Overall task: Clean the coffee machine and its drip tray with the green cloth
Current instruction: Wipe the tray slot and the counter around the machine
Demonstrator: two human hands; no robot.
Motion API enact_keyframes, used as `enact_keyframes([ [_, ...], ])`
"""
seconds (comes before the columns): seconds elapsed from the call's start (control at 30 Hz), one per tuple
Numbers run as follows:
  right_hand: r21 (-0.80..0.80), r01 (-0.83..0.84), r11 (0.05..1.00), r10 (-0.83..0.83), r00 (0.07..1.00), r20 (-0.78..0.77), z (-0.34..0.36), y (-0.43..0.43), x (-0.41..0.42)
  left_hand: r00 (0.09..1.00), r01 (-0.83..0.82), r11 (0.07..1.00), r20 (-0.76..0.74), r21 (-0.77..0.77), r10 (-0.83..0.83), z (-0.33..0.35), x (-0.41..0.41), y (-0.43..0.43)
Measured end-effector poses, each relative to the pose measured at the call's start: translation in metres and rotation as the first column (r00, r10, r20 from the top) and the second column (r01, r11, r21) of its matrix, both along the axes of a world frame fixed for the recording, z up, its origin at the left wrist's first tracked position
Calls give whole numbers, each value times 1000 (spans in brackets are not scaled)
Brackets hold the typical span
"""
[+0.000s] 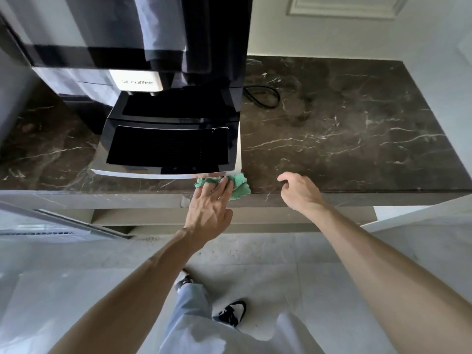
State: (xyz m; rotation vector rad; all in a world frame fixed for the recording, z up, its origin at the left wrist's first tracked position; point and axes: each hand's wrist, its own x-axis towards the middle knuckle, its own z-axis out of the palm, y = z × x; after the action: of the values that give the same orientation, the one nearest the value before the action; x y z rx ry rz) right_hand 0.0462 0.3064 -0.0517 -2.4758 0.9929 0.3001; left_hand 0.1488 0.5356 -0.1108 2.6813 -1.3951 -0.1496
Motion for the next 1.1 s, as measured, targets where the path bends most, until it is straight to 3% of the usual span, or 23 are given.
enact_keyframes([
  [0.17,20,-45,999,44,997,58,1,-21,7,999,-31,999,-34,28,32,10,-8,-66],
  [0.4,59,-165,985,160,984,81,5,-69,25,970,-232,973,-78,-9,231,1,-3,-146],
  [0.73,74,-243,967,237,968,76,20,-121,69,909,-412,900,-131,-144,396,-3,-16,-161],
  [0.9,77,-348,935,342,936,80,21,-135,97,902,-412,909,-169,-57,398,-12,-2,-178],
  [1.1,93,-416,905,412,909,55,23,-177,111,876,-397,898,-214,187,432,-1,29,-219],
])
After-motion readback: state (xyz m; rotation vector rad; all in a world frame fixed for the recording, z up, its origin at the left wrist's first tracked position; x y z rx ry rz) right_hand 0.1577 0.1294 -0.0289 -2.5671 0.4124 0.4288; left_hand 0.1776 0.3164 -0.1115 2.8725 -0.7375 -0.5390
